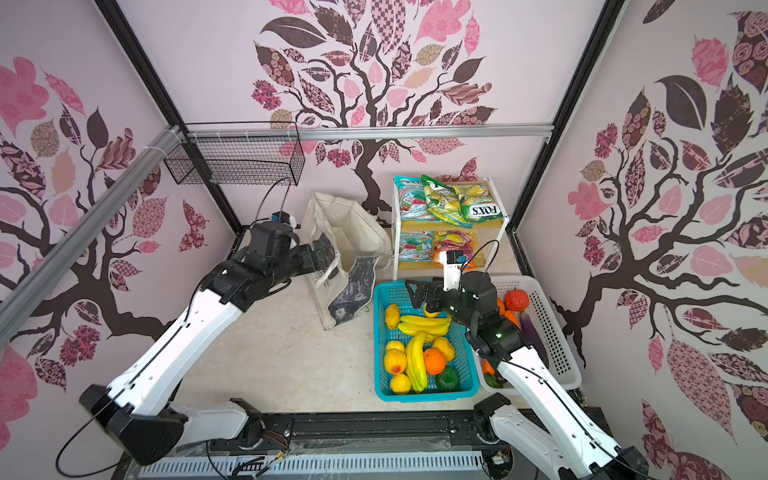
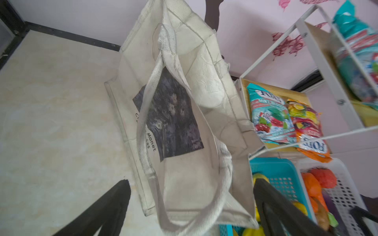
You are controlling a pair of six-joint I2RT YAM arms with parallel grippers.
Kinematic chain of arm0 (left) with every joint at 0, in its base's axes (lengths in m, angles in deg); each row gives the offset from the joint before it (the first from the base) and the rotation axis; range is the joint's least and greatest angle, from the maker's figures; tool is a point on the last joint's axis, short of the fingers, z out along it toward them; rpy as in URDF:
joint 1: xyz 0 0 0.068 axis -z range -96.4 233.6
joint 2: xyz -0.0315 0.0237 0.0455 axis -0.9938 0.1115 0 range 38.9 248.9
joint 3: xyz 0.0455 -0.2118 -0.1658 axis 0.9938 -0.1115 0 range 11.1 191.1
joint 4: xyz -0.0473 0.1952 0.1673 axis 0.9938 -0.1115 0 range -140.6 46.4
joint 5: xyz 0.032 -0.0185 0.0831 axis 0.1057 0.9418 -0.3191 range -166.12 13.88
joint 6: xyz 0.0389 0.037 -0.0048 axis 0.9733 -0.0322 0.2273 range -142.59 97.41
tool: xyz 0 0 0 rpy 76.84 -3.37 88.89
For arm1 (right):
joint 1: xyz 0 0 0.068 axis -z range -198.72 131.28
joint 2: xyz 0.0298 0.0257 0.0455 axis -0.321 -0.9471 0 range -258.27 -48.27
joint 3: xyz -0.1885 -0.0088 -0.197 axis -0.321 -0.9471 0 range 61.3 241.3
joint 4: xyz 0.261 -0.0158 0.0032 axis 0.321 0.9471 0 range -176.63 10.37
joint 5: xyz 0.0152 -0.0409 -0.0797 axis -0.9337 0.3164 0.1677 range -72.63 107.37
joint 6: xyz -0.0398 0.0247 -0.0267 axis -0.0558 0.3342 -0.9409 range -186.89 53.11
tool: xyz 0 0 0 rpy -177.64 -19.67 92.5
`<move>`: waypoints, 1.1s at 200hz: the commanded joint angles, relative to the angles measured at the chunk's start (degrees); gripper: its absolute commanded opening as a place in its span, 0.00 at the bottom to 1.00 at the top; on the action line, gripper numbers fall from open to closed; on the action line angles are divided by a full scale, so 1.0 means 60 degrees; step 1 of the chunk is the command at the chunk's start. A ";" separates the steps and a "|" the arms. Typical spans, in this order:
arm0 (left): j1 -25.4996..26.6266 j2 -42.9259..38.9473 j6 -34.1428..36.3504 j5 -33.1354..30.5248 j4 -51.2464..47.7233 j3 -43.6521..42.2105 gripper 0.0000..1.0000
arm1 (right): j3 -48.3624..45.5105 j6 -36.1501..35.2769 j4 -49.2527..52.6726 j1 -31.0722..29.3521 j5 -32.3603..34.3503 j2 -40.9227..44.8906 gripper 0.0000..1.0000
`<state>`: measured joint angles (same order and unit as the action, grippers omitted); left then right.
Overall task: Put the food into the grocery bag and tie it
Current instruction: 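Reach the left gripper to the tote handle while the right gripper rises, then grasp the bag rim with the left gripper while the right reaches the opposite rim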
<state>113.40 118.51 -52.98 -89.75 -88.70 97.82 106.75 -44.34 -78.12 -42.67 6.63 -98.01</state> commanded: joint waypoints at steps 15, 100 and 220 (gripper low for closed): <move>0.0087 0.1784 0.0722 -0.0825 -0.0664 0.1119 0.94 | 0.0264 0.0055 0.0061 -0.0030 0.0396 0.0096 0.99; -0.0039 0.2145 0.0744 -0.0931 -0.0678 0.1439 0.01 | -0.0149 0.0010 -0.0067 -0.0033 0.0467 0.0053 1.00; -0.1396 -0.4235 -0.0451 0.3031 -0.0757 -0.3931 0.05 | 0.0258 0.0579 -0.0602 -0.1357 -0.0803 -0.1528 1.00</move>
<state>105.03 95.83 -53.13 -75.98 -93.20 78.85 105.81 -42.16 -80.13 -47.54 1.41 -105.14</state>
